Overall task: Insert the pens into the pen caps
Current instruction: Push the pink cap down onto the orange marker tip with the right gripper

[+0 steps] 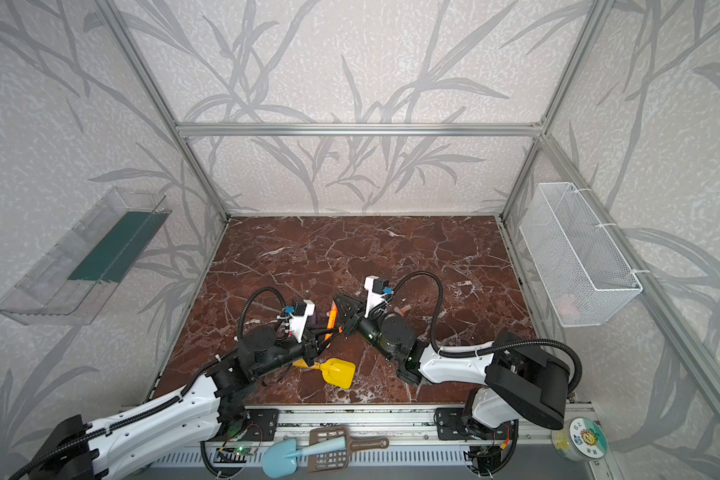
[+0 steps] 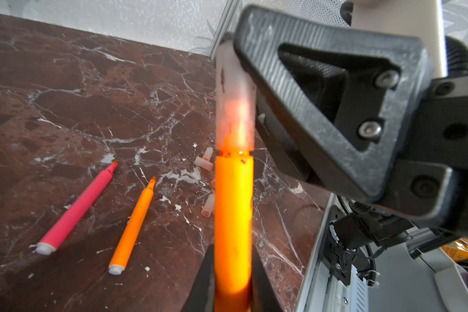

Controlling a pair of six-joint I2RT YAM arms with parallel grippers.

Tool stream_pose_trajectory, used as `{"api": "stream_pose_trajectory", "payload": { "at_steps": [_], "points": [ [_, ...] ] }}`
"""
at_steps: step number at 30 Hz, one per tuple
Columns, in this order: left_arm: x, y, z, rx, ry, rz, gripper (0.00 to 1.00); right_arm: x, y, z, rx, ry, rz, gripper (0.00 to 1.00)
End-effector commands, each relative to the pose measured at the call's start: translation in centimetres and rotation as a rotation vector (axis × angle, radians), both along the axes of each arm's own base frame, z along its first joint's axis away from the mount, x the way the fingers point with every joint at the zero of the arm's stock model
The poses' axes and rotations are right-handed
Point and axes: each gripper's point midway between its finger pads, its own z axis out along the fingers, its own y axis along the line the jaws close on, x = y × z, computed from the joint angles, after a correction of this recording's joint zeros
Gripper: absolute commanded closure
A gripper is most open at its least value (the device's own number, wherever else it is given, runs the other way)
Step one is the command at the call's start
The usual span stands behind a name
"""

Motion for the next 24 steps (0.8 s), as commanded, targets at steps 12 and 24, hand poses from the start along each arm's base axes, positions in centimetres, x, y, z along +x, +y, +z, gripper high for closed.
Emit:
{"api": "stream_pose_trajectory", "payload": {
  "at_steps": [12, 24],
  "points": [
    [-0.1, 1.2, 3.2, -0.103, -0.131, 0.017, 1.00, -1.8, -1.4, -1.7, -0.185, -0.010, 0.013, 0.45],
    [-2.5, 0.6, 2.2, -0.042, -0.254, -0.125, 1.00, -2.6, -3.0, 4.2, -0.180, -0.040, 0.012, 0.24]
  ]
}}
